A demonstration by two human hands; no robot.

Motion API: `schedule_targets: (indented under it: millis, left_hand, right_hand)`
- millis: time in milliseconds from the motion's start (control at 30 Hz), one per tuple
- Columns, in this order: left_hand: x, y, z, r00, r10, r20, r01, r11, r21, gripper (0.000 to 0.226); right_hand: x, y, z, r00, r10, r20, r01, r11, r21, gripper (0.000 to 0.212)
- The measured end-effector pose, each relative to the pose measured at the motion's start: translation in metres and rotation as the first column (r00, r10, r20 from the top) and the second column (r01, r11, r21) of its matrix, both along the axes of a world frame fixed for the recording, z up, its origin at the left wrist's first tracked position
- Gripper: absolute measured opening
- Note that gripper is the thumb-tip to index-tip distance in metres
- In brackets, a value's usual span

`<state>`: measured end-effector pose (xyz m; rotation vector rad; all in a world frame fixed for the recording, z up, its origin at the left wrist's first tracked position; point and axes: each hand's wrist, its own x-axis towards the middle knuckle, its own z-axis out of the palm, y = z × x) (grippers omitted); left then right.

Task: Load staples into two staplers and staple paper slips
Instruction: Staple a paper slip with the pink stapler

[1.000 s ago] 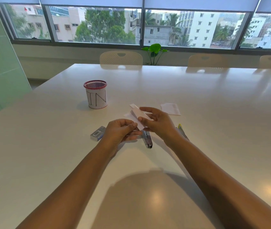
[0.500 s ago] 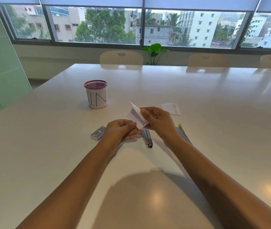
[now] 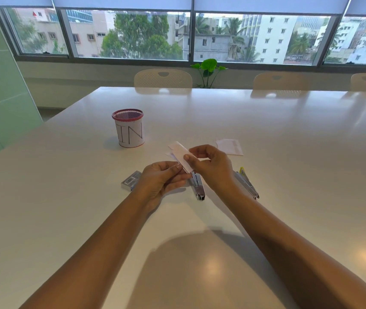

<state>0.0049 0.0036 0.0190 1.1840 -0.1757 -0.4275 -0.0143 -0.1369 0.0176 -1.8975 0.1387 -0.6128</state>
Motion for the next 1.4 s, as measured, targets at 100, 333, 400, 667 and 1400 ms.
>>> schedule_targets:
  millis: [100,333,400,667,1400]
  left_hand:
    - [-0.0002,0.0004,-0.0001,1.0,-0.011,-0.009,0.011,1.0,-0.005,0.012]
    - [-0.0011,-0.0005,0.0007,1.0,-0.012,0.0,0.012,1.0,-0.006,0.012]
    - [-0.0008,-0.0004,0.0006,1.0,-0.013,-0.002,0.013,1.0,-0.004,0.012]
    - [-0.0005,-0.001,0.0006,1.0,-0.004,0.003,0.004,1.0,0.007,0.011]
    - [-0.0047,-0.0001,0.0028,0.998,0.047,0.049,-0.05,0.997,0.053,0.012]
  right_hand:
    - [-0.0014,0.0001,0.0012,1.0,-0.019,0.001,0.019,0.999,-0.026,0.014]
    - [-0.0031,0.0009,0.002,0.999,-0.03,0.018,0.031,0.999,-0.023,0.018]
    - [-0.0043,0.0013,0.0019,0.999,-0.024,0.026,0.025,0.999,-0.043,0.02]
    - [-0.0062,0.0048,0.0013,0.997,-0.042,0.067,0.05,0.991,-0.126,0.021]
    - [-0.0075,0.0073,0.0029,0.997,-0.037,0.068,0.05,0.975,-0.215,0.028]
